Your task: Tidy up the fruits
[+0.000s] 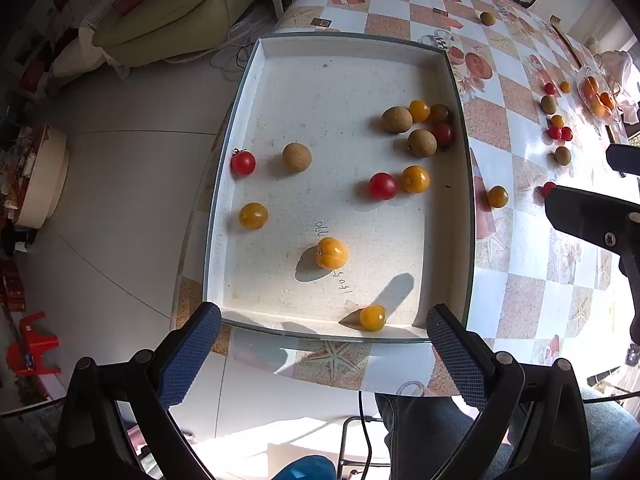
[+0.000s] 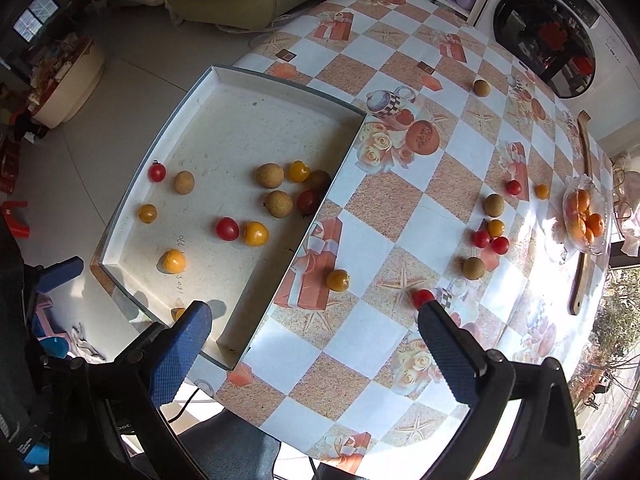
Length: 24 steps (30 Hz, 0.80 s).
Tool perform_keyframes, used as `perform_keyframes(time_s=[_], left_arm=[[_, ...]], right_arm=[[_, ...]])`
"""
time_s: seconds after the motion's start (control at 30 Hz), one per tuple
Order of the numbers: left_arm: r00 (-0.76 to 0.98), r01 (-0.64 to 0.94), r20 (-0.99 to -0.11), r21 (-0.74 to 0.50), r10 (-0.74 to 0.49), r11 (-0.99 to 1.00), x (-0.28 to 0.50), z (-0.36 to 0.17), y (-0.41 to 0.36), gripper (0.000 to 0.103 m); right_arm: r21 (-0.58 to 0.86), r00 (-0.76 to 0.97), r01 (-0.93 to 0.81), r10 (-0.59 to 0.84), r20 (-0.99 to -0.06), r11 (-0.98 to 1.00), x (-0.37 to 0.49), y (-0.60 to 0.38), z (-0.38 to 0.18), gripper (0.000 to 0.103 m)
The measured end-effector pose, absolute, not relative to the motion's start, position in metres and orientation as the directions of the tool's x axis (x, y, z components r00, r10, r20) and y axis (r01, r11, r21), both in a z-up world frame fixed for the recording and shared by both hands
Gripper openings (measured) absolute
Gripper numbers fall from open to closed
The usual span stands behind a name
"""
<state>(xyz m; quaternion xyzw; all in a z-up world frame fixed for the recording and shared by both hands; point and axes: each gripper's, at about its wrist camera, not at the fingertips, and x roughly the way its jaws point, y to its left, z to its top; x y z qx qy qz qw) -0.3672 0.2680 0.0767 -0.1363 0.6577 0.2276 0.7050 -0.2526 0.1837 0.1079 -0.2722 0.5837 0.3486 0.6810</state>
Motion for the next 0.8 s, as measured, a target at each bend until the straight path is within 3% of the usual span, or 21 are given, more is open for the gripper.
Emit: perform_keyframes(time_s=[0.8], left_arm=[[0.009,-0.480,-0.989,0.124,0.145,0.869,-0.3609,0.0741,0.2679,0.103]], right_arm=[[0.036,0.080,-0.790,0.160,-0.984,0.612,-0.2489,0.1871,0.1095,0.103]])
